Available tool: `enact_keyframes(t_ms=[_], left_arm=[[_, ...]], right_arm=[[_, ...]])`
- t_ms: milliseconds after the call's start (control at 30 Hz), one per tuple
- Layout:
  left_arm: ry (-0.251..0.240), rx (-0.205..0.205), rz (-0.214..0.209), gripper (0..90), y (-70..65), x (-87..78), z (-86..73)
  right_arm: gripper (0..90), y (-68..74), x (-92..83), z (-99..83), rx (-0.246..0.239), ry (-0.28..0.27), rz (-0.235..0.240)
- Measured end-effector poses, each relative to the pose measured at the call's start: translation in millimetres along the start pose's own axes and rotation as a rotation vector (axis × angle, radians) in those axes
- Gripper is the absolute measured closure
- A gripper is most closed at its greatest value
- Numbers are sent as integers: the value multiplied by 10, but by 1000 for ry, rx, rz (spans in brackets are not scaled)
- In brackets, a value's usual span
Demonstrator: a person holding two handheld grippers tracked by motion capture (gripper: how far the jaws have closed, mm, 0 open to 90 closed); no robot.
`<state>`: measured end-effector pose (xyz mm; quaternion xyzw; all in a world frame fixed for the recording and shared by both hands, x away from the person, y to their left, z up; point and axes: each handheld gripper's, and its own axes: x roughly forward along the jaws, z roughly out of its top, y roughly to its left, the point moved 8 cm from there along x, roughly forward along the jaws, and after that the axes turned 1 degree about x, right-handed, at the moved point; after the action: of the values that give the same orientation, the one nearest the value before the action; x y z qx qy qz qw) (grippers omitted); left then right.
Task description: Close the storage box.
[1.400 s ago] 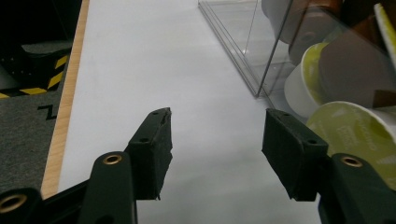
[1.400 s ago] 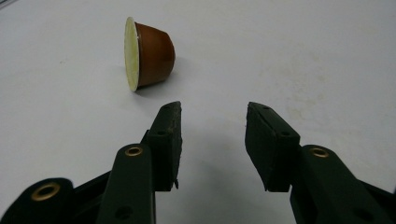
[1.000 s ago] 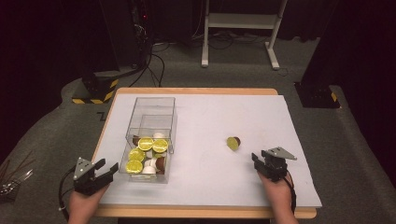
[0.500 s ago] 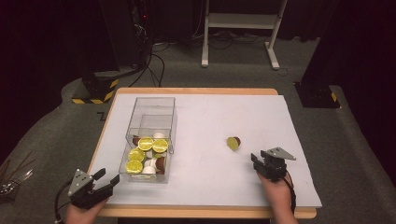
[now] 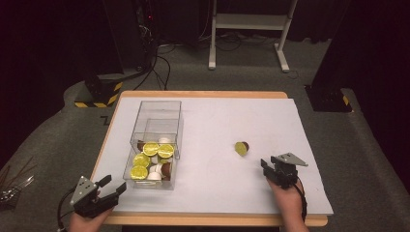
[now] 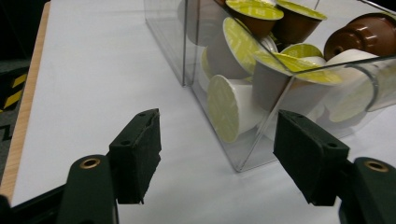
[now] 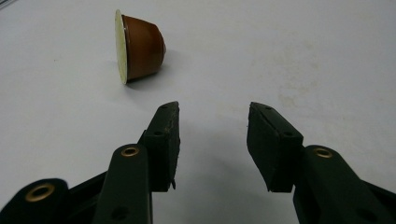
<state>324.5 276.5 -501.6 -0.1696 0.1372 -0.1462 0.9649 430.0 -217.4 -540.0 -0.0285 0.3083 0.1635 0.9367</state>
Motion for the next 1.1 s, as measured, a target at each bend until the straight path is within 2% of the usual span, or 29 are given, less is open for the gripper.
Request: enact_keyframes(t_ms=[67, 133, 200, 400, 467, 500, 533, 667, 700, 767, 867, 933, 1100], left_arm=[[10, 18, -10, 323, -35, 3, -18], [8, 13, -14, 316, -76, 30, -34], [18, 34, -18, 305, -102, 44, -56], [6, 45, -16, 287, -207, 140, -97], [17, 51, -27, 279, -232, 159, -117], [14, 44, -30, 281, -260, 175, -129], [22, 58, -29, 284, -267, 182, -145], [26, 66, -47, 306, -324, 197, -164], [18, 53, -51, 320, -345, 203, -162], [26, 76, -62, 343, -377, 201, -177], [31, 91, -54, 348, -387, 212, -181], [22, 76, -52, 351, -394, 227, -173], [14, 82, -28, 357, -394, 262, -162]], right_arm=[[544, -2, -6, 4, 3, -3, 1], [545, -4, -11, 8, 3, -6, -1], [546, -5, -9, 3, 5, -3, -1], [548, 0, -2, -1, 6, -1, 2], [548, 1, -1, 2, 4, -3, 3], [548, 1, -2, 2, 4, -3, 3], [548, 3, -3, 1, 9, -2, 2], [549, -7, 0, -4, 7, -2, 3], [549, -9, 2, -5, 8, -3, 4], [550, -8, 3, -5, 9, -3, 5], [550, -8, 2, -4, 9, -4, 5], [550, -7, 3, -4, 11, -4, 5], [550, 2, 11, -4, 9, 1, 7]])
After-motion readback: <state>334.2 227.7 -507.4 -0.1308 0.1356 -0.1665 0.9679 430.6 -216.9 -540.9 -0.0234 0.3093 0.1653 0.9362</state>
